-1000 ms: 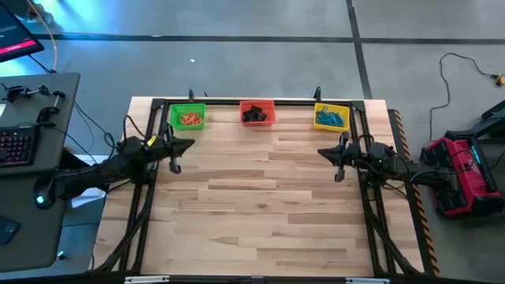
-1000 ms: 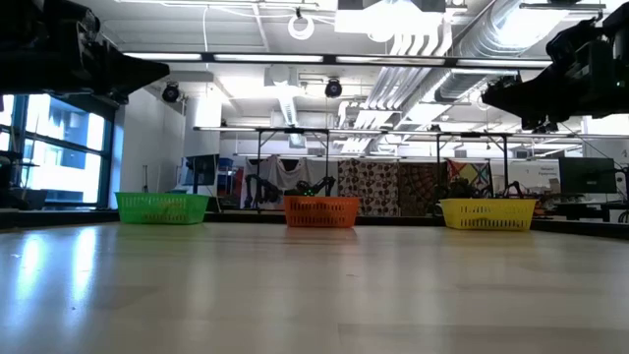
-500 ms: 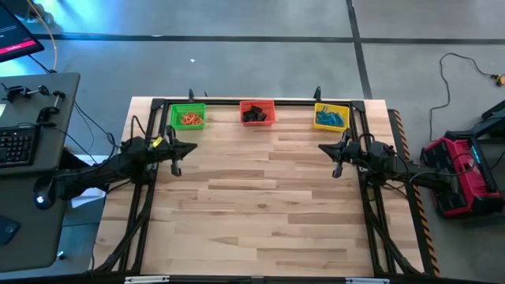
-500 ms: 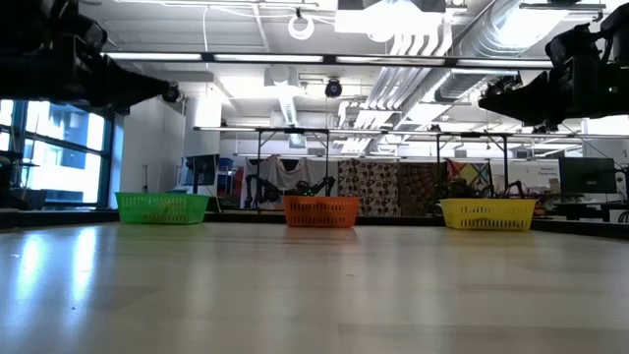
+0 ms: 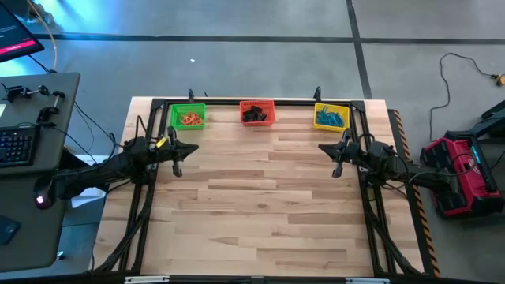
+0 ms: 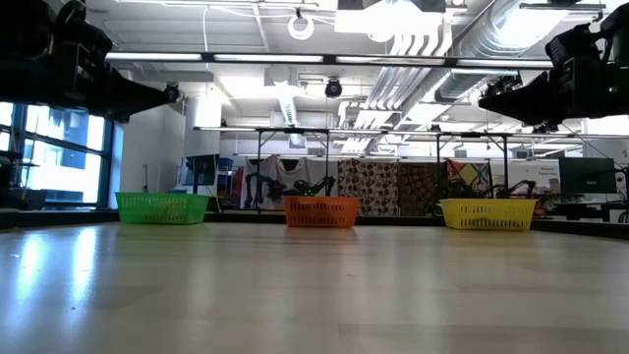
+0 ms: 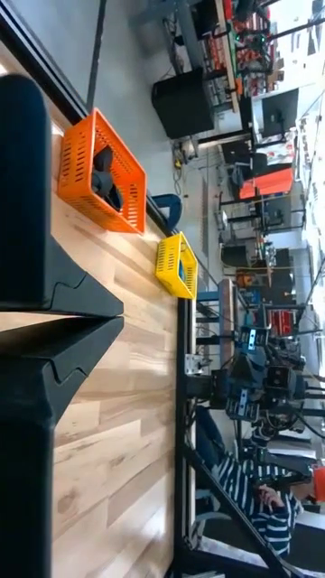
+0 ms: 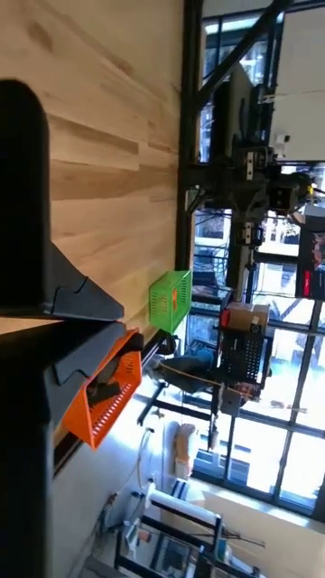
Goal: Sort rubber bands into baskets
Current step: Return to Home Position
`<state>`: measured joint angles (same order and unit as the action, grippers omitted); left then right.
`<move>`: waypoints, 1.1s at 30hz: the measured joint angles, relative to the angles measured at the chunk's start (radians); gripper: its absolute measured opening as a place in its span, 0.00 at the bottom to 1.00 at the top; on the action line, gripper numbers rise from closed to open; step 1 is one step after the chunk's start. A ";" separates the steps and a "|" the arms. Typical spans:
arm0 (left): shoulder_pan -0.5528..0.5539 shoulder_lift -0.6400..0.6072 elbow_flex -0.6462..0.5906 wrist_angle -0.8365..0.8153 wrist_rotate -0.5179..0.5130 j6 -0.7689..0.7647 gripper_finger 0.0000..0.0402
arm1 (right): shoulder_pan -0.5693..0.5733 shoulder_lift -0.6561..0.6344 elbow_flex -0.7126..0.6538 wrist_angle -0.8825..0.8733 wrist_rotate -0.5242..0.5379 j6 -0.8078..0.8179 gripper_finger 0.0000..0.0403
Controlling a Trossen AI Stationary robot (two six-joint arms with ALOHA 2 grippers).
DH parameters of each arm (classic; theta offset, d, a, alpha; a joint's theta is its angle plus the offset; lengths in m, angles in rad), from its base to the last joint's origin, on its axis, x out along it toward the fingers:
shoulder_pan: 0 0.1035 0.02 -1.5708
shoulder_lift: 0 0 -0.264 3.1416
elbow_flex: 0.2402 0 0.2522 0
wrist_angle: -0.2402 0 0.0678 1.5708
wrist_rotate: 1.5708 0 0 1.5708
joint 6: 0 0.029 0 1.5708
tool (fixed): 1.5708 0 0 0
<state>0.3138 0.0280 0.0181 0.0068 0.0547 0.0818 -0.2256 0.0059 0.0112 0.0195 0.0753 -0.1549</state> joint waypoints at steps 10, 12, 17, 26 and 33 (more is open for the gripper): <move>0.000 0.000 0.000 0.000 0.000 0.000 0.01 | 0.000 0.000 0.000 -0.001 0.000 0.023 0.00; 0.000 0.000 0.000 0.000 0.000 0.000 0.01 | 0.000 0.000 0.000 -0.001 0.000 0.023 0.00; 0.000 0.000 0.000 0.001 0.001 0.000 0.01 | 0.000 0.000 0.000 -0.001 0.000 0.023 0.00; 0.000 0.000 0.000 0.001 0.001 0.000 0.01 | 0.000 0.000 0.000 -0.001 0.000 0.023 0.00; 0.000 0.001 0.000 0.001 0.001 0.000 0.01 | 0.000 0.000 0.001 -0.001 0.000 0.024 0.00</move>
<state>0.3138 0.0288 0.0181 0.0074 0.0559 0.0818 -0.2256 0.0063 0.0120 0.0189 0.0753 -0.1311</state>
